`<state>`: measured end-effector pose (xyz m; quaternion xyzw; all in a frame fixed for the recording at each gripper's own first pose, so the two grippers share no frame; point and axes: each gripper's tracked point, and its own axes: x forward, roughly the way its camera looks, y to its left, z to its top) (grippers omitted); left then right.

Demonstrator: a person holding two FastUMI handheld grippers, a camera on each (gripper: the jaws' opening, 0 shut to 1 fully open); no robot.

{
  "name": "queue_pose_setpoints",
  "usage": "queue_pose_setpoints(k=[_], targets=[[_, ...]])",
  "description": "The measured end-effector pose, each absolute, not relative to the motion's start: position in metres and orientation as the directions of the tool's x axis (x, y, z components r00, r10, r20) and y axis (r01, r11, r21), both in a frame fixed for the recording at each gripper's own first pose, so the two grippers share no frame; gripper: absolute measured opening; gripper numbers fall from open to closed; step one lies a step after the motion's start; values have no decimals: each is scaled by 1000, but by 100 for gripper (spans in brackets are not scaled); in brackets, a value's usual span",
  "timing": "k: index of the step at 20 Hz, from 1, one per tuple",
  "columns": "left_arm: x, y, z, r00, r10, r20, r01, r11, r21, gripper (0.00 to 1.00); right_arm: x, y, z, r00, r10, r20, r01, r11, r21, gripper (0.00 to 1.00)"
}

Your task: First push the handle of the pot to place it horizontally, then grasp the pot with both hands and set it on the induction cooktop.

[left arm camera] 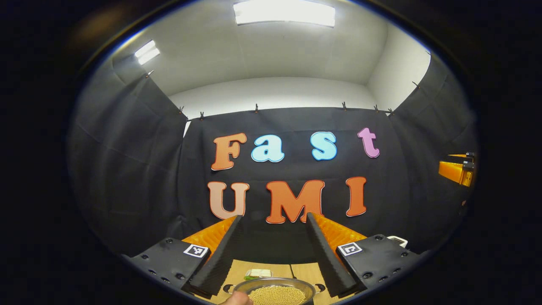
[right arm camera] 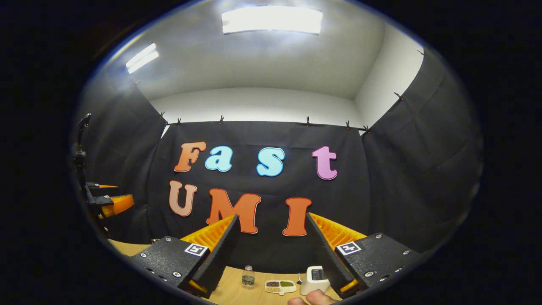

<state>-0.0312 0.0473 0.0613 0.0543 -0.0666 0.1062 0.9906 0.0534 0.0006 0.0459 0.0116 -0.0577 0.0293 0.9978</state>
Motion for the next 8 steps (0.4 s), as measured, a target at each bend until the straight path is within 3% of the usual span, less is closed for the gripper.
queue_pose_setpoints(k=[8], targets=[[-33, 55, 55, 968, 217, 128, -229, 969, 92, 99, 52, 9, 45, 991, 80, 108, -81, 997, 11, 95]])
